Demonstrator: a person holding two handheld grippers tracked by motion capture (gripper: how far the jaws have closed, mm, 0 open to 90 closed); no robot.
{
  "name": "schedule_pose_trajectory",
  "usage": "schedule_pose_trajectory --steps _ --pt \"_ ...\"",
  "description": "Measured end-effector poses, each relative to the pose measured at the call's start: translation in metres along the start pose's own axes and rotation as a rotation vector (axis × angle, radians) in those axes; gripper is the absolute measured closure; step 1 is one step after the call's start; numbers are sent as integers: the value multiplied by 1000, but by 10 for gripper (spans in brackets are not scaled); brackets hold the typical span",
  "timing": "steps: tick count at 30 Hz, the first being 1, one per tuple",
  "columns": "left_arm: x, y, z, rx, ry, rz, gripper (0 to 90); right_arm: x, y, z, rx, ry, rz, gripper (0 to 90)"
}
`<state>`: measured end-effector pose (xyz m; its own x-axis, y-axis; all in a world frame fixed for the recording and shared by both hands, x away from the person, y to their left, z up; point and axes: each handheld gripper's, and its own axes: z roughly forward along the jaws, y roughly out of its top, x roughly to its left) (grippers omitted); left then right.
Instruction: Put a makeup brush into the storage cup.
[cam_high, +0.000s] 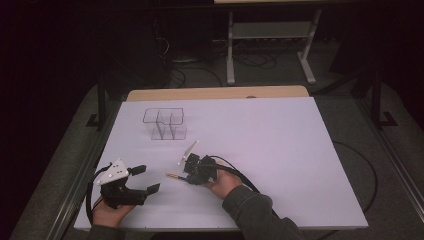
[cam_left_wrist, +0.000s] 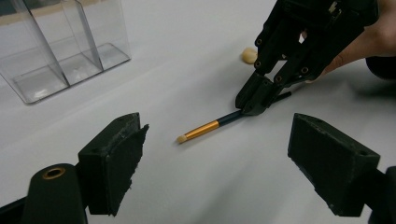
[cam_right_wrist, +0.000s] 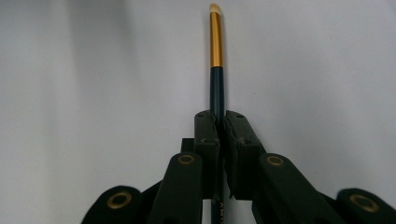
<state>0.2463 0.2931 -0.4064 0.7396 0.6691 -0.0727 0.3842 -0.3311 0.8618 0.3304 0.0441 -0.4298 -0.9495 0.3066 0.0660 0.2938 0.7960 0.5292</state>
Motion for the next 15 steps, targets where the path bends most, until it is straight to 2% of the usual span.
schedule_pose_trajectory --steps 6,15 --pt "0 0 -1 -1 -1 2 172 -1 -1 -5 -17 19 2 833" --pt "-1 1 1 4 -10 4 172 -4 -9 -27 -52 37 7 833"
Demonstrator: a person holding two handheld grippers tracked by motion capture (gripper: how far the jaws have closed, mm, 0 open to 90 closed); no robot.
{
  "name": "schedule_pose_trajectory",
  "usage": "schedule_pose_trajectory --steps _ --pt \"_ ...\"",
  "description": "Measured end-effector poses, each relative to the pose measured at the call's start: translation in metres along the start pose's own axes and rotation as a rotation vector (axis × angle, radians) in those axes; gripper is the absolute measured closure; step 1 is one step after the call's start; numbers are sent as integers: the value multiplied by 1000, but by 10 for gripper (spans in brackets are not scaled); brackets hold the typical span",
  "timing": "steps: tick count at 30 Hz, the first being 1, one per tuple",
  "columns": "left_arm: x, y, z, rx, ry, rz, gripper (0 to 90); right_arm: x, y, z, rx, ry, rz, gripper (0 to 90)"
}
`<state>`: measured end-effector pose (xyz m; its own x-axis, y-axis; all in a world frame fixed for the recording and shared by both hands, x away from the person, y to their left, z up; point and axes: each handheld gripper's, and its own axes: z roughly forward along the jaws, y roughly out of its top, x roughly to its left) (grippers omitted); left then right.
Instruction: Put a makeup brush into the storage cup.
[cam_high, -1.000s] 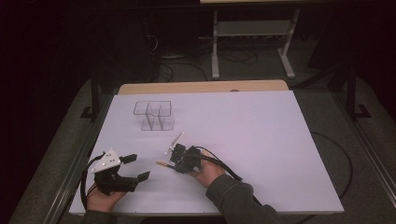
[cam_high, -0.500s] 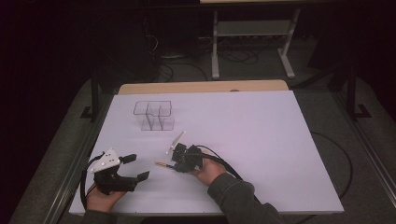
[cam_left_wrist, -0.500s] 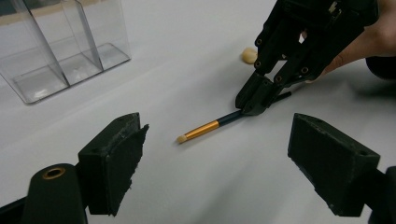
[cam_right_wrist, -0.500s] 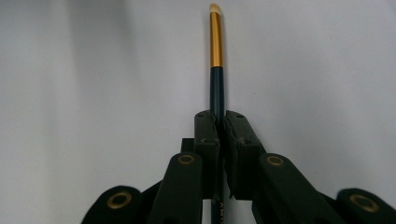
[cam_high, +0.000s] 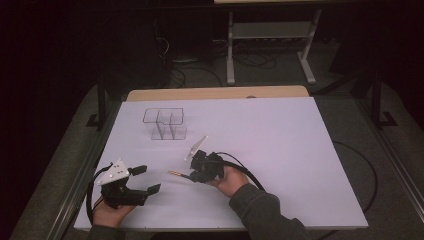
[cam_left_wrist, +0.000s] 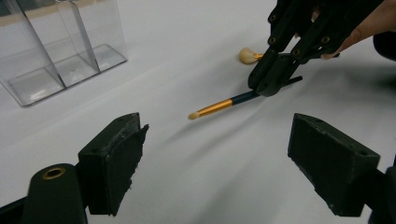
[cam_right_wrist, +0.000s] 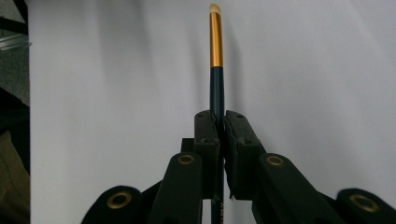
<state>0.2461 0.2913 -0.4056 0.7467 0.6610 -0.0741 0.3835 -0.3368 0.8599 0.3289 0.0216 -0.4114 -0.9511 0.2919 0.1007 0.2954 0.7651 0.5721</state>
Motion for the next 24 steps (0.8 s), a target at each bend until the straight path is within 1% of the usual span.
schedule_pose_trajectory --steps 2,3,6,7,8,9,12,13,14,15,16,17,19,22,23,24 --pt "0 0 1 3 -3 1 172 -1 -3 -5 -6 2 -5 833" --pt "-1 0 1 0 -6 0 172 -1 -5 -7 -9 3 4 833" --pt "-1 1 3 -4 -18 0 172 -2 -12 -16 -20 2 5 832" --pt "-2 2 4 -9 -25 -10 172 -3 -14 -19 -29 3 1 833" --pt "-2 3 5 -1 -30 0 172 -2 -16 -23 -32 -3 4 833" --pt "-3 3 7 -6 -33 -1 172 -3 -18 -26 -42 1 3 833" --pt "-4 5 8 2 -51 -8 185 -3 -25 -35 -48 3 9 833" --pt "-4 6 9 -3 -57 -7 200 -3 -27 -38 -51 0 11 832" --pt "-4 7 9 1 -65 2 209 -3 -30 -42 -59 6 6 832" --pt "-5 7 10 -4 -70 -1 215 -2 -32 -45 -66 -2 7 833" --pt "-5 9 10 6 -77 10 223 -2 -35 -48 -70 -4 8 833" --pt "-6 10 11 0 -88 -2 228 -2 -38 -51 -74 -5 10 833" --pt "-7 12 14 7 -113 -8 236 -1 -44 -56 -83 -8 15 832" --pt "-10 18 17 14 -151 10 263 -1 -51 -64 -88 -10 17 833" --pt "-11 20 18 10 -161 9 266 -1 -53 -66 -88 -6 24 832" --pt "-12 22 18 15 -171 26 273 -1 -55 -69 -88 -6 19 832"
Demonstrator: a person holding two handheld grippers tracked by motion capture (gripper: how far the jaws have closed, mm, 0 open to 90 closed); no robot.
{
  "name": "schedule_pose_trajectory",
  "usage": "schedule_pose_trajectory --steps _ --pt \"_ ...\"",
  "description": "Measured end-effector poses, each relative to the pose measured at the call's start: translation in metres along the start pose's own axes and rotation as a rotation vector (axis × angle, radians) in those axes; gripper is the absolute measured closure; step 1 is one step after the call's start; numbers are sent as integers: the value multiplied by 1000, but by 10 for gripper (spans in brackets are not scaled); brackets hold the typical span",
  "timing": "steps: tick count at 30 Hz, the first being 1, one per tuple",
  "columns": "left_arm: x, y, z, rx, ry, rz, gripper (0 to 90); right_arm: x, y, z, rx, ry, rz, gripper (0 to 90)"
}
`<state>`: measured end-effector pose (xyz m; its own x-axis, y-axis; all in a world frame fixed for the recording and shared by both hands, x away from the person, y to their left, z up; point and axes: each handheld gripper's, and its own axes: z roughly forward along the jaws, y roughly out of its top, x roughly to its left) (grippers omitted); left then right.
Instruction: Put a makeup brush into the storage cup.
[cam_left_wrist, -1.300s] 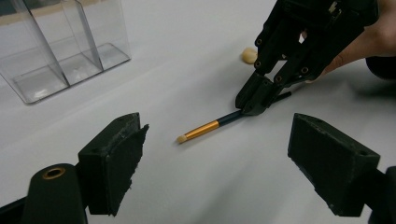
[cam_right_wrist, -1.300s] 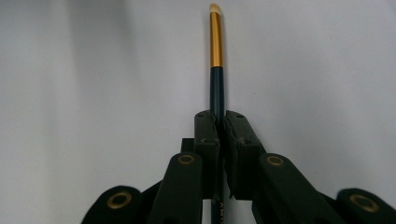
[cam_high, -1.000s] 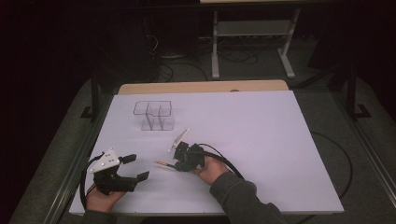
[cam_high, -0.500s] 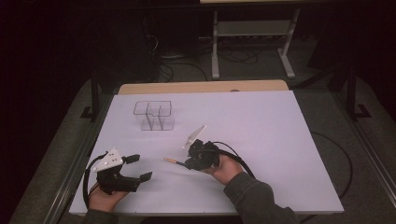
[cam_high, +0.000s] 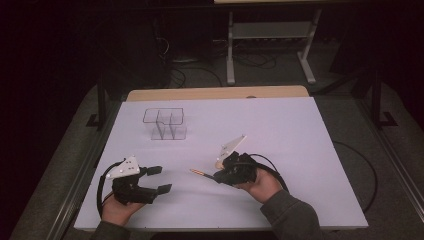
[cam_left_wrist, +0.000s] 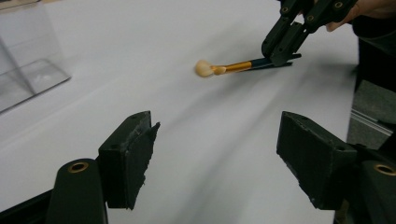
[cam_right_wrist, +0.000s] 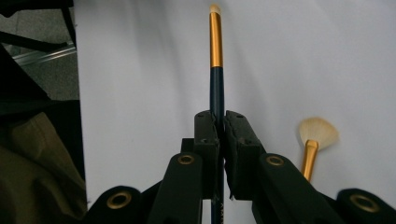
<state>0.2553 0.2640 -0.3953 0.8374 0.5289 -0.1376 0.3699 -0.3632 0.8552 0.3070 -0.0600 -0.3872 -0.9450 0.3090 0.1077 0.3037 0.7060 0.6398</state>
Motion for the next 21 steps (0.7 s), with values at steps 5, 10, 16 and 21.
schedule_pose_trajectory --steps 5,10,16,21 --pt "-1 9 5 18 -38 20 305 3 -3 -12 -14 2 -7 832" --pt "-2 22 7 33 -90 44 313 4 -4 -21 -32 11 -6 832" --pt "-7 47 9 60 -136 107 341 5 -5 -29 -54 19 -10 832" --pt "-8 61 16 90 -169 138 386 8 -4 -36 -77 21 -23 832"
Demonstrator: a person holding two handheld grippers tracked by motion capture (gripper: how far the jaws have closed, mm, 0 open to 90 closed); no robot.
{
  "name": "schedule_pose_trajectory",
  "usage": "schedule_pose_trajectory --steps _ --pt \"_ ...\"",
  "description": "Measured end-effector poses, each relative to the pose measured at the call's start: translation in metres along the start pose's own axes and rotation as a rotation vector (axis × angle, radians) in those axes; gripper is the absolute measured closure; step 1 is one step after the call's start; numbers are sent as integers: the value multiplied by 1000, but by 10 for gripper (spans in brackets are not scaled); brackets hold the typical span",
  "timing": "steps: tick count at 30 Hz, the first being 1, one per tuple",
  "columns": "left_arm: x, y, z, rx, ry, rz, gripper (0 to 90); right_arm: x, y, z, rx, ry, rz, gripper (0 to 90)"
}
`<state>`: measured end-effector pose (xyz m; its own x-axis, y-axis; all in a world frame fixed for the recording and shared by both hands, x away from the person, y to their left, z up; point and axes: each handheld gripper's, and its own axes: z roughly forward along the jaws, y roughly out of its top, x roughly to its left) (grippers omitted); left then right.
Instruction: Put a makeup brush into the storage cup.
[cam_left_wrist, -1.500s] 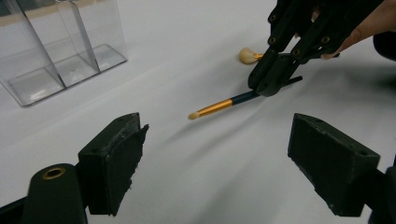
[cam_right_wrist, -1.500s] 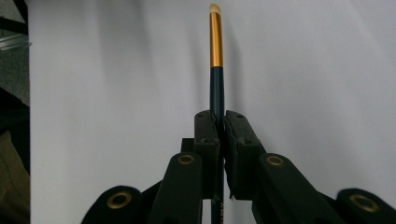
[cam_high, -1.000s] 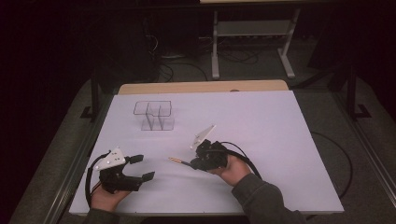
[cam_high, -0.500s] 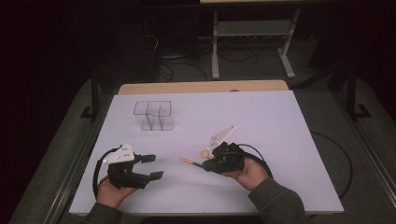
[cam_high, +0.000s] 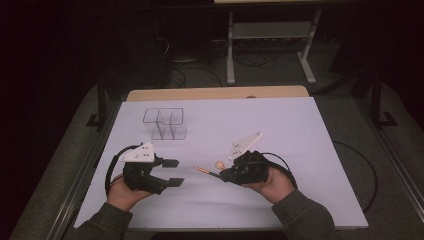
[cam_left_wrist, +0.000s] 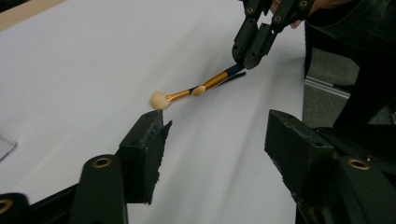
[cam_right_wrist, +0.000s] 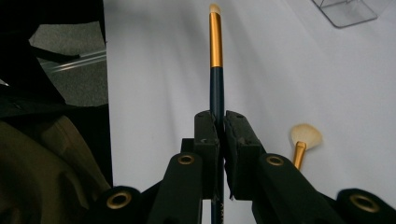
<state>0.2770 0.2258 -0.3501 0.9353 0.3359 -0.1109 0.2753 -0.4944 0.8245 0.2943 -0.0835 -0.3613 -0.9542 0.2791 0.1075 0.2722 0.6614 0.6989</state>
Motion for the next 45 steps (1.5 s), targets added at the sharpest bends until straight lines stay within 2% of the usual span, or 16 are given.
schedule_pose_trajectory --steps 3,4,6,15,21,30,36,45 --pt "3 4 5 25 -21 10 410 0 -1 -4 -10 2 -5 832" --pt "4 5 7 33 -29 4 417 1 -2 -4 -14 9 7 832" --pt "5 6 11 43 -46 1 428 0 -3 -5 -10 8 -15 832" --pt "7 13 25 86 -102 27 487 6 -1 -2 -11 44 -46 832" --pt "6 14 29 100 -134 44 545 7 0 1 -9 59 -65 832" --pt "7 15 32 108 -183 47 645 9 2 6 -2 79 -95 831" --pt "6 14 34 128 -203 57 708 10 4 7 -1 97 -99 832" --pt "8 14 36 133 -245 40 793 11 6 7 3 108 -119 831"
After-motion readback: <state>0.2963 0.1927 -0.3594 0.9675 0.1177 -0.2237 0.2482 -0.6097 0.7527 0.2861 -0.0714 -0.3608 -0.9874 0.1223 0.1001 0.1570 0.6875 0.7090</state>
